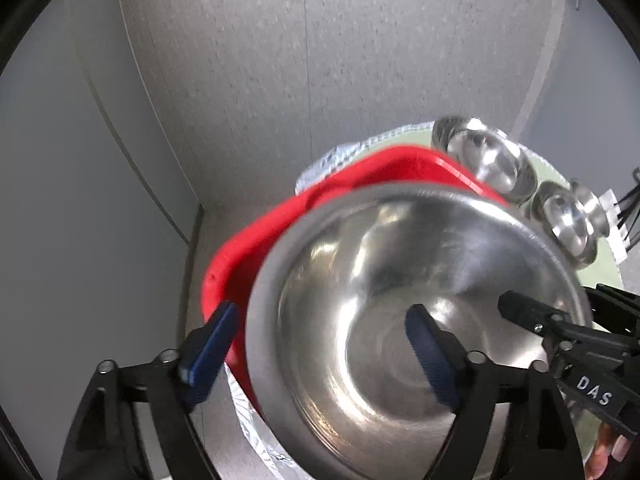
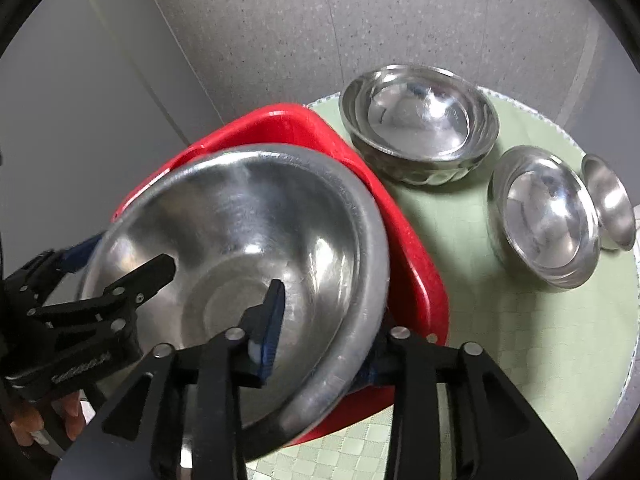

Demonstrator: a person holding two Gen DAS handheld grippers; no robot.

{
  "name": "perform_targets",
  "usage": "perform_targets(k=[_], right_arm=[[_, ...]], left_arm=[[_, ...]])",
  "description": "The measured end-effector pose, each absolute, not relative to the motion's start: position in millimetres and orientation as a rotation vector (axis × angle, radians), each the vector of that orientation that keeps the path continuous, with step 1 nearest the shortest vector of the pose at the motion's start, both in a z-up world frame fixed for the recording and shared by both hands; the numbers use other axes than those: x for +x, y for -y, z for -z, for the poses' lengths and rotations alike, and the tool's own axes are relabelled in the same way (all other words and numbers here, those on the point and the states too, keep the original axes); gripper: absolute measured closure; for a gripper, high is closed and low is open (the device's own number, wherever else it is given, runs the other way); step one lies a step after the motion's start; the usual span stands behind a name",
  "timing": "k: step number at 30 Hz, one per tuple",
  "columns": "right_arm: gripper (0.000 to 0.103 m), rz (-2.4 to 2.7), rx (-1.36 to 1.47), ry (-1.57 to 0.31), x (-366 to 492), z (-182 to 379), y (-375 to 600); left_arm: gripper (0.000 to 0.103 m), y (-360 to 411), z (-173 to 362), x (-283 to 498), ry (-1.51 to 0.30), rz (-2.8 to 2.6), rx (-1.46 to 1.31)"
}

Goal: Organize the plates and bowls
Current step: 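Lower the large steel bowl onto the plate in the red basin, release, then move the right gripper to the rim of a small steel bowl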

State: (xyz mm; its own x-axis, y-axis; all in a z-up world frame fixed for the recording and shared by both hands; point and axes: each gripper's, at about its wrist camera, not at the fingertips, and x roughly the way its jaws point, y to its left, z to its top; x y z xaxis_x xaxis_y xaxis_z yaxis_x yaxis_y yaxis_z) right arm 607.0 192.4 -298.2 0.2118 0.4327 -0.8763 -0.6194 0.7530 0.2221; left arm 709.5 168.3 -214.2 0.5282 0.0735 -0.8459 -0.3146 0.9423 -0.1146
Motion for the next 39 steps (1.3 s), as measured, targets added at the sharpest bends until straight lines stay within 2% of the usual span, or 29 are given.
perform_targets(k=[2, 3, 6, 10, 16, 25, 39], right_arm=[[0.054, -0.739, -0.18, -1.137, 608.2, 294.5, -189.2], [0.05, -0.735, -0.177, -1.131, 607.8, 292.6, -187.0], [0.049, -0.728, -0.152, -1.116, 607.2, 285.3, -179.6], [0.035, -0.724, -0.109, -1.06, 603.9, 263.4, -159.3], [0.032, -0.714, -0.042, -0.973, 599.1, 225.5, -116.6], [0.024, -0.678, 0.024, -0.847, 621.9, 177.3, -19.9], [0.022, -0.772, -0.08, -0.9, 755.4, 208.8, 104.6]], left_arm=[[0.011, -166.9, 209.3, 706.3, -0.98, -0.237, -0.264], [0.011, -166.1, 207.6, 704.4, -0.977, -0.242, -0.264], [0.011, -166.6, 204.2, 692.2, -0.967, -0.266, -0.273], [0.011, -161.9, 183.0, 681.4, -0.9, -0.273, -0.292], [0.001, -135.5, 129.6, 660.6, -0.758, -0.239, -0.286], [0.001, -46.5, 82.8, 656.6, -0.655, -0.148, -0.243], [0.001, 128.0, 85.9, 752.9, -0.735, -0.241, -0.313]])
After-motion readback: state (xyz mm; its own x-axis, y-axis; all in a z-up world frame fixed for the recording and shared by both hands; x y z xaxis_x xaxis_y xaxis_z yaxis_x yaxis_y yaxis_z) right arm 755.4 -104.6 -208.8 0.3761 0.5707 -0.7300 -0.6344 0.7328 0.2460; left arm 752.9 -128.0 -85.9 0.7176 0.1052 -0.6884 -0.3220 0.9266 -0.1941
